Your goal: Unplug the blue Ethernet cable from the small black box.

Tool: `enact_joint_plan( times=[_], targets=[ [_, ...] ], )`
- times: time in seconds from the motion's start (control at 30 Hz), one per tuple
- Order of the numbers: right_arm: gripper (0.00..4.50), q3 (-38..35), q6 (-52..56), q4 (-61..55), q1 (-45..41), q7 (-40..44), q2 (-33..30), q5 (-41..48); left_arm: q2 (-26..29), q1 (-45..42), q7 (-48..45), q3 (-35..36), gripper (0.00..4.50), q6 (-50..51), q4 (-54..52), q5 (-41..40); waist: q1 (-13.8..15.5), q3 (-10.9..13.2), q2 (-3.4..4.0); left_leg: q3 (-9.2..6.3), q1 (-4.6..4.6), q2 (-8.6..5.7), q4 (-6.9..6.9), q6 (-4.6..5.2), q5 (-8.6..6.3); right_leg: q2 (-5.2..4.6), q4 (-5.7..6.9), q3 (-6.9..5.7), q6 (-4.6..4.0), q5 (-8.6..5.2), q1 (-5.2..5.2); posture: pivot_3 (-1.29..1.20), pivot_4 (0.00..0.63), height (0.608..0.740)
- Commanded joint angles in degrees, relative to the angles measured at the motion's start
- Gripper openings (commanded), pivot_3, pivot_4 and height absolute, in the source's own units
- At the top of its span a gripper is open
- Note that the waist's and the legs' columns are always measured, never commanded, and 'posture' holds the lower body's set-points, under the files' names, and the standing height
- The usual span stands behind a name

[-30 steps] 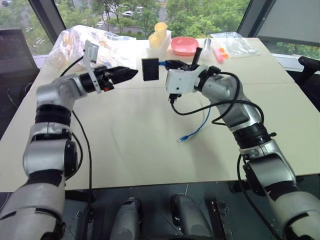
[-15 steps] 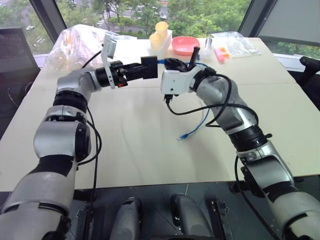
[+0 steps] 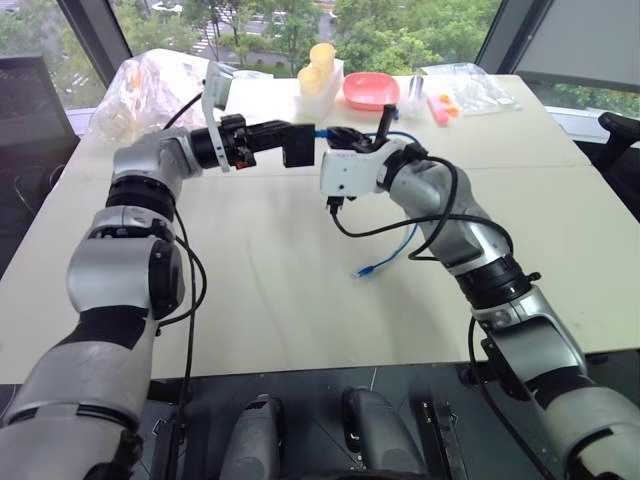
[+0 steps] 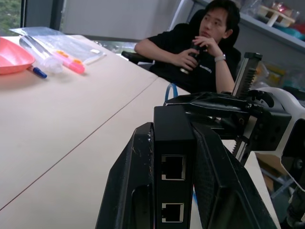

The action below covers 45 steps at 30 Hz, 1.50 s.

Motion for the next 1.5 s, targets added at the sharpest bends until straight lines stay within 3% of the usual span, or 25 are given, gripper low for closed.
enact_joint_plan(
  times=[0.03, 0.1, 0.2, 0.3, 0.4, 0.53, 0.63, 0.83, 1.5],
  targets=[
    [2.08, -1.72, 1.04, -4.32, -0.38, 0.90, -0.09, 1.60, 0.64, -0.48, 0.40, 0.58, 0.50, -1.51, -0.72, 0.44, 0.02, 0.00, 0.00, -0.01, 0.00, 0.00, 0.00, 0.00, 0.00, 0.00, 0.00, 0.00, 0.00, 0.00, 0.00, 0.00, 0.150, 0.740],
    [3.29, -2.65, 2.25, -6.38, 0.95, 1.85, -1.62, 1.98, 0.92, -0.02, 0.67, 0.92, 0.50, -1.69, -0.66, 0.55, 0.05, 0.00, 0.00, -0.01, 0.00, 0.00, 0.00, 0.00, 0.00, 0.00, 0.01, 0.00, 0.00, 0.00, 0.00, 0.00, 0.150, 0.740],
    [4.46, -7.47, 14.62, -13.97, 7.32, 12.57, -0.42, 13.67, 1.54, 0.58, 0.46, 1.18, 0.50, -1.91, -0.73, 0.69, 0.30, -0.02, -0.04, -0.06, -0.01, 0.00, 0.00, 0.00, 0.00, 0.00, 0.01, -0.04, 0.01, -0.01, 0.02, 0.00, 0.150, 0.740],
    [4.46, -11.62, 26.18, -23.46, 12.60, 19.19, 1.95, 25.44, 2.04, 0.64, 0.42, 1.64, 0.50, -1.85, -0.78, 0.60, 0.37, -0.02, -0.04, -0.13, -0.07, 0.00, 0.04, 0.00, 0.00, -0.01, 0.01, -0.09, 0.02, -0.01, 0.03, 0.00, 0.150, 0.740],
    [4.46, -23.65, 53.28, -37.09, 19.28, 20.36, 14.85, 51.03, 2.88, -0.59, -2.37, 3.41, 0.50, 1.10, -1.10, -1.51, 0.15, -0.02, -0.04, -0.27, -0.11, 0.04, 0.04, 0.00, 0.00, 0.00, 0.10, -0.19, 0.02, -0.01, 0.01, 0.00, 0.150, 0.740],
    [4.46, -29.59, 63.60, -37.64, 19.25, 13.73, 24.36, 60.88, 3.18, -1.23, -7.94, 3.41, 0.50, 5.42, -2.67, -2.46, 0.11, -0.02, -0.03, -0.31, -0.04, 0.09, 0.08, 0.00, 0.00, 0.04, 0.20, -0.27, -0.04, 0.02, 0.01, 0.00, 0.150, 0.740],
    [4.46, -31.89, 60.93, -32.27, 16.35, 8.02, 29.64, 63.69, 3.59, -0.07, -12.72, 1.73, 0.50, 7.59, -4.71, -2.05, 0.10, -0.02, -0.02, -0.31, 0.01, 0.10, 0.20, 0.00, 0.01, 0.03, 0.17, -0.29, -0.07, 0.02, 0.09, 0.00, 0.150, 0.740],
    [4.46, -33.07, 53.76, -24.13, 13.94, 2.60, 31.74, 66.34, 5.38, 1.92, -16.52, 0.67, 0.50, 13.36, -10.01, -4.64, 0.09, -0.02, -0.02, -0.31, -0.04, 0.10, 0.20, 0.00, 0.01, 0.03, 0.16, -0.28, -0.06, 0.03, 0.08, 0.00, 0.150, 0.740],
    [4.46, -33.18, 48.27, -19.80, 13.17, -2.47, 28.27, 79.58, 8.08, 7.68, -16.54, -4.76, 0.50, 20.28, -20.58, -13.04, 0.03, -0.02, -0.02, -0.36, -0.13, 0.08, 0.10, 0.01, 0.01, 0.01, 0.14, -0.29, -0.03, 0.02, 0.00, 0.00, 0.150, 0.740]
  ],
)
